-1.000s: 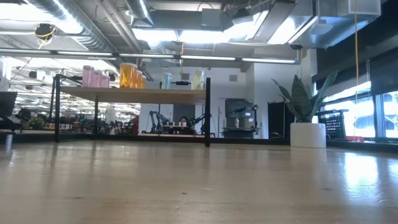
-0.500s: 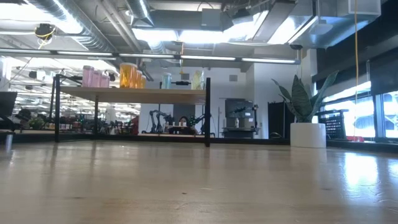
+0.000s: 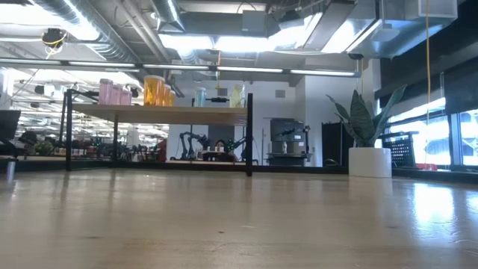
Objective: Pick and place medicine bottles onto shelf by color
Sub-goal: Put the blue pill bottle on the shelf aligned with the other blue pill bottles
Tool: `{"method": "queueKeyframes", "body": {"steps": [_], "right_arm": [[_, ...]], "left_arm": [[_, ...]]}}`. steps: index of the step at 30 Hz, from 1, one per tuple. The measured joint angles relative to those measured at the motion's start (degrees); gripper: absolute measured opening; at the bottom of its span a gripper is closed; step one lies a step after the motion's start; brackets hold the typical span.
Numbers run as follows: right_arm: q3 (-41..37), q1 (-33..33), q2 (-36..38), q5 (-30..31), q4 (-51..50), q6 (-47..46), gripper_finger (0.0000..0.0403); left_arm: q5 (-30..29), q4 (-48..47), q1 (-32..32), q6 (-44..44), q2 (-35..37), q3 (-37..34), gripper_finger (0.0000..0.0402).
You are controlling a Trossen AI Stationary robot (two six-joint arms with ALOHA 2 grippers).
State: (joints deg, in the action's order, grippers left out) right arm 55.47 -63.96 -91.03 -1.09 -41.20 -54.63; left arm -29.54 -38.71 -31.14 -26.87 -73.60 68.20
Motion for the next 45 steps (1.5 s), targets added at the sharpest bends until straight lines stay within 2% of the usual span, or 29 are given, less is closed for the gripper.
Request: {"method": "queueKeyframes", "body": {"steps": [7,11,15,19,27,32,35,45], "right_arm": [[0.36,8.19,4.9,-2.78,-2.32,-6.54,0.0119],[4.92,15.19,5.51,-5.29,-10.08,-5.29,0.0119],[11.2,22.44,5.54,-3.79,-16.52,1.29,0.0119],[16.04,29.9,5.54,-3.08,-18.91,9.05,0.0119],[18.21,43.78,4.98,-3.05,-14.29,25.3,0.0119],[18.56,50.85,0.02,-4.57,-7.59,31.48,0.0119],[21.11,53.53,-4.98,-4.79,-7.69,35.19,0.0119],[32.5,56.7,-20.95,-4.56,-8.21,47.57,0.0119]], "left_arm": [[0.02,-0.19,-0.02,0.46,0.0,0.0,0.0322],[0.02,-0.23,0.0,0.5,0.0,0.0,0.0325],[0.0,-0.23,0.0,0.51,0.0,0.0,0.0325],[0.0,-0.23,-0.01,0.52,0.0,0.0,0.0322],[0.0,-0.43,-0.01,1.05,0.0,0.01,0.0322],[-0.02,-1.53,0.0,1.99,0.0,0.0,0.0325],[-0.02,-1.44,0.0,1.96,0.0,0.01,0.0325],[0.0,-1.35,-0.01,1.49,-0.01,0.0,0.0326]]}}
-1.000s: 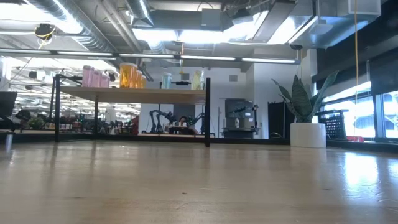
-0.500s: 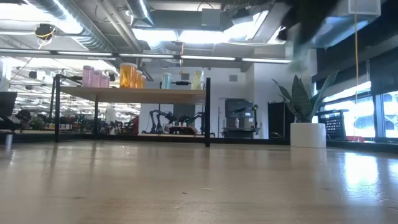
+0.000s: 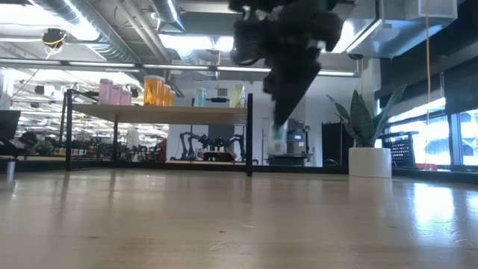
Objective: Pick and place medicine bottles onto shelf by color
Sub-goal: Put the blue pill bottle on the shelf aligned with the other blue pill bottles
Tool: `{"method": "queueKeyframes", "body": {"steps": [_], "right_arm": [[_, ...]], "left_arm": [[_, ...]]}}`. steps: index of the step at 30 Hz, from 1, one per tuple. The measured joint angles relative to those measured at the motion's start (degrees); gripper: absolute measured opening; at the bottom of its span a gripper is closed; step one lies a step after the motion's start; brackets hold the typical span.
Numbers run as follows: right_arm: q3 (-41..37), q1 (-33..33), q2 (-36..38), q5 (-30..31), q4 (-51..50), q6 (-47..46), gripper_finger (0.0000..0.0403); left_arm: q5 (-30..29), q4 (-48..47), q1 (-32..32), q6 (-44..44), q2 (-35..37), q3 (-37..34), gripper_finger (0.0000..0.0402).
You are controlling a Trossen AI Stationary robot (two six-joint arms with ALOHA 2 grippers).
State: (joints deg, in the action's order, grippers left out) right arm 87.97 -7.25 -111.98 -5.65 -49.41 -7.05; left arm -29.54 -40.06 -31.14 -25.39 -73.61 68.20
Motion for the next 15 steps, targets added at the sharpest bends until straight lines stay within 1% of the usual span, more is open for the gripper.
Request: {"method": "queueKeyframes", "body": {"steps": [3,6,15], "right_arm": [[2.35,0.35,-3.23,-0.06,-0.04,1.34,0.0119],[3.45,0.72,-4.8,0.0,-0.18,1.72,0.0119],[3.54,1.86,-4.98,0.02,0.13,1.36,0.0119]], "left_arm": [[0.0,0.01,0.01,-0.03,0.0,0.0,0.0322],[0.0,0.03,0.01,-0.07,0.0,0.01,0.0323],[0.0,0.03,0.01,-0.07,-0.01,0.02,0.0322]]}}
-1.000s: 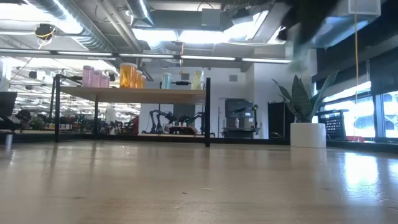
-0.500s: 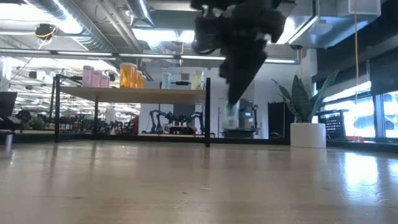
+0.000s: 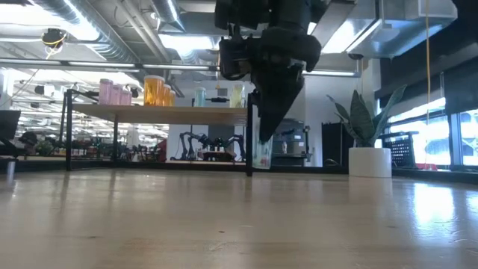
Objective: Pick and place medicine bottles onto shelf by color
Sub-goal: Put the blue pill bottle on the shelf aligned with the other blue pill bottles
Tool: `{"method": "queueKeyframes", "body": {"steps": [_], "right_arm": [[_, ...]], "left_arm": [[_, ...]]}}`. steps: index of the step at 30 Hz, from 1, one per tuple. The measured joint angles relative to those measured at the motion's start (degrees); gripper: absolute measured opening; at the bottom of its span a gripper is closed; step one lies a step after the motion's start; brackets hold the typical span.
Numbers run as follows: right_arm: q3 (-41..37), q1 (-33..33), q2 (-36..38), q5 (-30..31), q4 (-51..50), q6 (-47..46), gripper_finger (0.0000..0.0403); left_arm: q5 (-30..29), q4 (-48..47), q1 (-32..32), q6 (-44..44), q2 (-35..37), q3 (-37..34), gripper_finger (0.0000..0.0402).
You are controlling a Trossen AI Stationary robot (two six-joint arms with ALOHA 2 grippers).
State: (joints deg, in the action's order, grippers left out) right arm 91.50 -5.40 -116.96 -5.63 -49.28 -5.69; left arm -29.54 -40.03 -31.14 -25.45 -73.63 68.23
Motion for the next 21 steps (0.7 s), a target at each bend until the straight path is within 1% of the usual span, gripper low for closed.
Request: {"method": "queueKeyframes", "body": {"steps": [7,12,21], "right_arm": [[0.04,-0.01,-2.82,0.07,0.01,0.15,0.0119],[0.0,-0.01,-2.94,0.04,0.31,0.11,0.012],[0.0,-0.01,-2.61,0.04,0.53,0.19,0.0146]], "left_arm": [[0.0,0.02,-0.01,0.04,0.0,-0.02,0.0324],[0.0,0.0,0.0,0.07,0.0,-0.01,0.0323],[0.0,0.0,-0.01,0.11,0.0,0.0,0.0322]]}}
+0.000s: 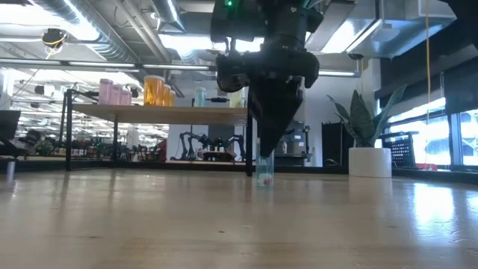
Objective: Pick and place medicine bottles onto shelf by color
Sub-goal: Put the blue pill bottle on the shelf aligned with the other blue pill bottles
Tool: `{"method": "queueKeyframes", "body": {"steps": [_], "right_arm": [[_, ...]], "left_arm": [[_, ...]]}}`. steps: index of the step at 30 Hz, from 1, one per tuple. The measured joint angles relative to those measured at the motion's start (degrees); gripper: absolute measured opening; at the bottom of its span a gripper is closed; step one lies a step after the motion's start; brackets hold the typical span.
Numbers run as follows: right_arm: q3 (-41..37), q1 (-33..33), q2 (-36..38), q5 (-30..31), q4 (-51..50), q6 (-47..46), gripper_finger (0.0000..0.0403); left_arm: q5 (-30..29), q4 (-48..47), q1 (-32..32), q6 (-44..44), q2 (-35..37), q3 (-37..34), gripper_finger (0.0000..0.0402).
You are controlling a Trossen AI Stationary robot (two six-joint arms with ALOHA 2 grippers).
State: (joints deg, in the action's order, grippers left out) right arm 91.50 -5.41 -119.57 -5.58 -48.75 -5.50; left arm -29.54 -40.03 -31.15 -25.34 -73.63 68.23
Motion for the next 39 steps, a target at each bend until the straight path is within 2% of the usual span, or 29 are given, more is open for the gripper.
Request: {"method": "queueKeyframes", "body": {"steps": [14,18,27,35,39], "right_arm": [[0.71,0.0,0.0,-0.02,-0.75,1.68,0.0227],[4.17,0.09,0.0,0.35,-5.29,2.97,0.0229],[16.25,0.01,0.51,6.29,-19.84,1.23,0.0229],[18.52,-4.71,8.6,9.36,-23.28,-1.41,0.0229],[18.56,-7.65,13.44,15.46,-22.95,-1.96,0.0229]], "left_arm": [[0.0,-0.02,0.01,0.02,0.0,-0.02,0.0326],[0.0,-0.02,-0.01,0.04,0.0,-0.02,0.0323],[0.02,-0.41,-0.01,0.0,0.0,-0.02,0.0325],[-0.04,0.2,0.05,0.17,-1.01,0.0,0.0326],[0.1,1.76,1.23,0.48,-3.71,0.02,0.0323]]}}
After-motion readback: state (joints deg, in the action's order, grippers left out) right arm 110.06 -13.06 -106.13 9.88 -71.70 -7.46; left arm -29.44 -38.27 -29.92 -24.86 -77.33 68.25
